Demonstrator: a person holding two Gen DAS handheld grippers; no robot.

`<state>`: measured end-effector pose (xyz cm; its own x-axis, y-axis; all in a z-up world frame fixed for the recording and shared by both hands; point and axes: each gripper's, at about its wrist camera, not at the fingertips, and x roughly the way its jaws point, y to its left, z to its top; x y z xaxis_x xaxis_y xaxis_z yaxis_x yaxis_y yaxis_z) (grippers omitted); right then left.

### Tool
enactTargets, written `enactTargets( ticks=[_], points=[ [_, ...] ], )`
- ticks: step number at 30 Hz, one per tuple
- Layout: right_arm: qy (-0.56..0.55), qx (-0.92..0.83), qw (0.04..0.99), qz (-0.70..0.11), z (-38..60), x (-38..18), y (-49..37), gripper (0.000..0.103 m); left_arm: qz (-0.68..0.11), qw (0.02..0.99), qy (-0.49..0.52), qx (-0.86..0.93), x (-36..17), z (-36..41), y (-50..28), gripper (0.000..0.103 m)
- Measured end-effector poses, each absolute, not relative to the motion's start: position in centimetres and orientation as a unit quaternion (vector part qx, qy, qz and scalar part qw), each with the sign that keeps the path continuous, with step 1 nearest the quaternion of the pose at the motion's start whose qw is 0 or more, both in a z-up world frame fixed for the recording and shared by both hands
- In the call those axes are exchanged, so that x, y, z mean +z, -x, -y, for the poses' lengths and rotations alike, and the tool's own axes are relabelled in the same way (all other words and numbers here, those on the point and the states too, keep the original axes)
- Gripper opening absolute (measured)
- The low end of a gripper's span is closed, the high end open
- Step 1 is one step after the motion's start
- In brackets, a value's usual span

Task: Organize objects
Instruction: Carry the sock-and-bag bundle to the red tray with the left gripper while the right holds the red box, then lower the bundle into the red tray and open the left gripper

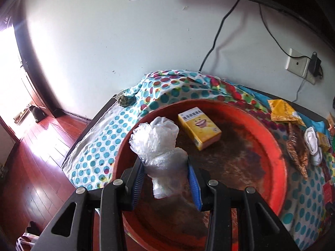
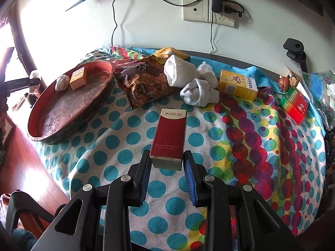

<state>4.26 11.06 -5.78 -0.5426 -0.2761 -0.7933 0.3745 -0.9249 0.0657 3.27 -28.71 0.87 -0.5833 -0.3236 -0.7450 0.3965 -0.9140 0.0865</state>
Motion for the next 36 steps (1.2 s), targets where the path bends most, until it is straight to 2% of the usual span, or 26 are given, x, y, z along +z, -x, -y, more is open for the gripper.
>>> enactTargets(
  ticks=[11, 27, 36],
  points=[
    [-0.447, -0.874, 0.182, -0.064, -10.2, -6.0, -4.2, 0.029, -0.042, 0.19, -0.453, -0.87, -3.4, 32.6, -0.1, 0.039],
    [-0.454, -0.869, 0.178, -0.079, -8.3, -6.4, -4.2, 0.029, -0.029, 0.154, -0.476, -0.865, -5.4, 33.7, 1.9, 0.041],
    [-0.458, -0.865, 0.181, -0.093, -7.4, -6.7, -4.3, 0.026, -0.012, 0.179, -0.488, -0.854, -6.6, 34.0, 2.0, 0.042]
  ],
)
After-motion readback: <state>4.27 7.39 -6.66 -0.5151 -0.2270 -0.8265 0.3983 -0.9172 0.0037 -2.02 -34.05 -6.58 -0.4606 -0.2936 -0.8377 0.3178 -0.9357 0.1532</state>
